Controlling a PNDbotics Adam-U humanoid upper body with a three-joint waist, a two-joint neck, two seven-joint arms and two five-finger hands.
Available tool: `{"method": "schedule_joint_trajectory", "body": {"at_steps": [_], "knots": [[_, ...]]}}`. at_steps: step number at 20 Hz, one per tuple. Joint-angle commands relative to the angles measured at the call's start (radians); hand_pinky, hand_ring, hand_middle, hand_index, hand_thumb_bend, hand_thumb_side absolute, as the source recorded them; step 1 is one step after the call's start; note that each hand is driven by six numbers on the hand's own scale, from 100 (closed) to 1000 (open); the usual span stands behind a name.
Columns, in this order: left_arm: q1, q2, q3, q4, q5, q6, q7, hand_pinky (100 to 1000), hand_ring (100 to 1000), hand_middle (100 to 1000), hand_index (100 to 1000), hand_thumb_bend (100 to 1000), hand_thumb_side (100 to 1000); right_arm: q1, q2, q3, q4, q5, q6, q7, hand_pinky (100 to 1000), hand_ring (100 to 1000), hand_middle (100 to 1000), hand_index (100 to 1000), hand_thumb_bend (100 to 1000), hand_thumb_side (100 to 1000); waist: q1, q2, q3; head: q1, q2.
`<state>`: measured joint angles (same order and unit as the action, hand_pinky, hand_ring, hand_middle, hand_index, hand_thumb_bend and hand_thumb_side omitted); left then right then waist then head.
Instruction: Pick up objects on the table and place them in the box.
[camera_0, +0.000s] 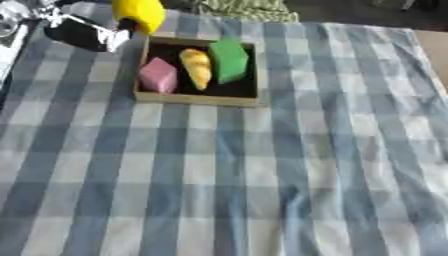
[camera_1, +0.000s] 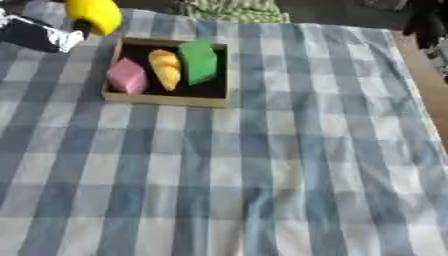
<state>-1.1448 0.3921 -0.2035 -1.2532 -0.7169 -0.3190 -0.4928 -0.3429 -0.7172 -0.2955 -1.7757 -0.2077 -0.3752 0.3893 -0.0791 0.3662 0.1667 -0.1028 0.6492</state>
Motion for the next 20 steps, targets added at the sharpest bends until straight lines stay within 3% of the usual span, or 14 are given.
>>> {"method": "schedule_joint_trajectory", "body": {"at_steps": [1,12,20], "knots": [[-0.039,-0.044,0.016,0.075,-0.074,0.004,0.026,919,834,754,704,100,199,-0.011,-0.021,-0.011,-0.013,-0.015,-0.001,0.003,1000,1000,465,919,100,470,0.008,-0.019,-0.007,0.007,-0.018],[-0.046,-0.124,0.052,0.243,-0.285,-0.023,0.168,913,834,756,707,100,187,-0.026,-0.017,-0.013,-0.023,-0.023,-0.001,-0.004,1000,1000,466,919,100,470,0.003,-0.004,-0.019,0.015,-0.032],[-0.041,-0.148,0.061,0.278,-0.294,-0.027,0.18,929,830,756,746,100,208,-0.026,-0.009,-0.014,-0.019,-0.021,0.0,0.003,1000,1000,463,917,100,470,-0.004,0.002,-0.02,0.019,-0.035]]}}
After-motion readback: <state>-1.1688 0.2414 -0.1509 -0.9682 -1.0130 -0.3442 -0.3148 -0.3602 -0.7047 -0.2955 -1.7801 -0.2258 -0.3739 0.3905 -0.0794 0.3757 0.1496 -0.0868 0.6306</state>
